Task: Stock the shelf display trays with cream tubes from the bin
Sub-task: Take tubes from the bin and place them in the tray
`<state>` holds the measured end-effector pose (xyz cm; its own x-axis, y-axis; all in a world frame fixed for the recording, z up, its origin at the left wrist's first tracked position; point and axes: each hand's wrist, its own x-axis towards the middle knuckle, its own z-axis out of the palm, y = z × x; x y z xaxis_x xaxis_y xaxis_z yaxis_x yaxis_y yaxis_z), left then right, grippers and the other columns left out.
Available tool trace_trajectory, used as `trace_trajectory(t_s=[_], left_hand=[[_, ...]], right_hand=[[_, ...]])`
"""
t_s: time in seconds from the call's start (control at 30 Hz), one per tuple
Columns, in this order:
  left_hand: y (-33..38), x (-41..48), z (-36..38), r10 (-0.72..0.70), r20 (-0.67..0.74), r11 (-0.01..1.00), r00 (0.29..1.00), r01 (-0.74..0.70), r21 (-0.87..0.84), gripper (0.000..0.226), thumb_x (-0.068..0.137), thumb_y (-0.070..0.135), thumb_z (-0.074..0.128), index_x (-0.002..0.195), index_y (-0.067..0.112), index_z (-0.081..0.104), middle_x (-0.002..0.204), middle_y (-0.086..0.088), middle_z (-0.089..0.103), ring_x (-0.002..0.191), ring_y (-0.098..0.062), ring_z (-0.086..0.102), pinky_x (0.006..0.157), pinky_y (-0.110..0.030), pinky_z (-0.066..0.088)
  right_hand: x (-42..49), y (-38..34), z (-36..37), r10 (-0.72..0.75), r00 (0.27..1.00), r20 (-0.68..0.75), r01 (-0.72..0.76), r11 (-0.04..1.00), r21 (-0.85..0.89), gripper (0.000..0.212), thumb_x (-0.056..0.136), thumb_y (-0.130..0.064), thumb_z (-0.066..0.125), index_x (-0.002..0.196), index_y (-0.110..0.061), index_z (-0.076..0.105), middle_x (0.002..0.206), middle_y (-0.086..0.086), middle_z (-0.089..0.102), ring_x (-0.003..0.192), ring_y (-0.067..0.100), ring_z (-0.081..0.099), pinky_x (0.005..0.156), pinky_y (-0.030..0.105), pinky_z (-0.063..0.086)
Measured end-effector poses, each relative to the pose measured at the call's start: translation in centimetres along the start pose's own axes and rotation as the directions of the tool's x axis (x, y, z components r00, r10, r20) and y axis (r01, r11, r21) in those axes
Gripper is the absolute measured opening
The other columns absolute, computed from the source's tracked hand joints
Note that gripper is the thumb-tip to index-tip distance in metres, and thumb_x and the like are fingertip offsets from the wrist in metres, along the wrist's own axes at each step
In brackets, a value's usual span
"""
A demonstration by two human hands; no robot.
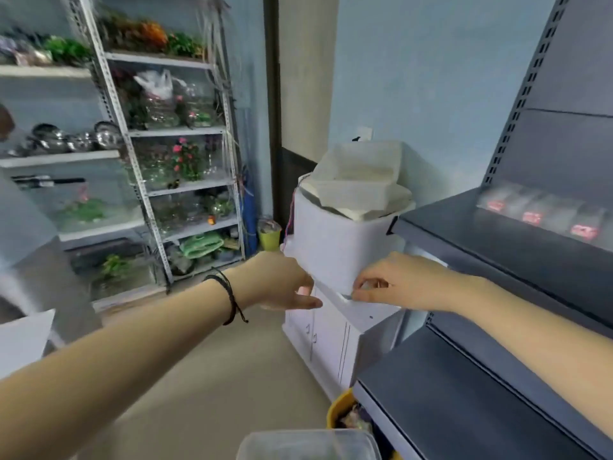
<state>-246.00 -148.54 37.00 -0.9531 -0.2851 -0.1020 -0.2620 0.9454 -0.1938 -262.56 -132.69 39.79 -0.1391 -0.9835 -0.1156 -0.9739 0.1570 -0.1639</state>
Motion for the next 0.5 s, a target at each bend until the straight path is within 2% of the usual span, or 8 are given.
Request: trace_trajectory(t_s=[0.07,0.13,0.2,0.3,0.37,0.43,0.5], left_hand=[[-0.5,-2.2,5.2,-0.017,0.096,0.997,0.995,0.025,-0.074,0.047,0.088,0.065,0.033,0.112,0.034,0.059,0.109,0.005,0.066,0.101,-0.022,0.060,0.077,-0.034,0.048],[0.1,-4.2,9.8,-0.016,0.155,0.992,0.988,0.036,-0.122,0.047,0.090,0.062,0.034,0.116,0.031,0.059,0.113,0.003,0.063,0.104,-0.022,0.058,0.074,-0.032,0.042],[1.1,-5.6,14.3,-0.025,0.212,0.985,0.977,0.060,-0.161,0.045,0.092,0.058,0.036,0.116,0.028,0.060,0.117,0.004,0.061,0.107,-0.020,0.055,0.075,-0.030,0.038],[2.9,-7.1,21.9,-0.058,0.387,0.960,0.920,0.158,-0.232,0.049,0.094,0.057,0.033,0.120,0.024,0.058,0.117,-0.002,0.062,0.109,-0.024,0.056,0.080,-0.032,0.041],[4.6,-7.8,26.8,-0.065,0.483,0.927,0.873,0.231,-0.294,0.049,0.094,0.056,0.033,0.122,0.022,0.056,0.121,-0.004,0.061,0.111,-0.025,0.056,0.084,-0.034,0.043],[6.3,-8.2,31.2,-0.065,0.556,0.875,0.829,0.315,-0.367,0.048,0.094,0.055,0.036,0.123,0.021,0.055,0.125,-0.003,0.058,0.113,-0.025,0.055,0.088,-0.037,0.044],[7.9,-8.3,35.3,-0.068,0.607,0.792,0.792,0.413,-0.450,0.047,0.093,0.054,0.040,0.121,0.021,0.055,0.124,-0.002,0.058,0.114,-0.023,0.054,0.088,-0.037,0.043]], right_hand=[[1.3,-1.3,4.8,-0.022,0.995,0.099,0.016,0.998,0.053,0.040,0.088,-0.064,0.047,0.112,-0.037,0.064,0.098,-0.015,0.064,0.088,0.004,0.058,0.079,0.028,0.051],[2.2,-2.2,9.6,-0.038,0.983,0.182,0.019,0.994,0.107,0.044,0.087,-0.065,0.048,0.117,-0.037,0.062,0.102,-0.016,0.063,0.090,0.003,0.057,0.082,0.028,0.050],[3.1,-2.6,14.3,-0.054,0.965,0.256,0.012,0.987,0.160,0.046,0.087,-0.063,0.049,0.120,-0.034,0.061,0.100,-0.016,0.062,0.084,0.000,0.055,0.076,0.025,0.049],[3.6,-2.6,22.2,-0.063,0.930,0.363,-0.021,0.975,0.222,0.044,0.088,-0.060,0.051,0.119,-0.031,0.061,0.090,-0.017,0.056,0.075,-0.002,0.052,0.064,0.020,0.041],[3.6,-2.0,27.5,-0.080,0.894,0.442,-0.029,0.971,0.235,0.040,0.088,-0.060,0.050,0.113,-0.031,0.061,0.088,-0.013,0.055,0.078,0.008,0.057,0.065,0.024,0.042],[3.6,-1.2,32.1,-0.066,0.857,0.512,-0.070,0.967,0.243,0.034,0.089,-0.060,0.050,0.107,-0.032,0.059,0.089,-0.006,0.060,0.084,0.018,0.062,0.070,0.034,0.046],[3.7,-0.2,36.2,-0.034,0.834,0.551,-0.133,0.956,0.261,0.039,0.088,-0.059,0.052,0.110,-0.029,0.063,0.095,0.000,0.064,0.087,0.019,0.062,0.074,0.037,0.049]])
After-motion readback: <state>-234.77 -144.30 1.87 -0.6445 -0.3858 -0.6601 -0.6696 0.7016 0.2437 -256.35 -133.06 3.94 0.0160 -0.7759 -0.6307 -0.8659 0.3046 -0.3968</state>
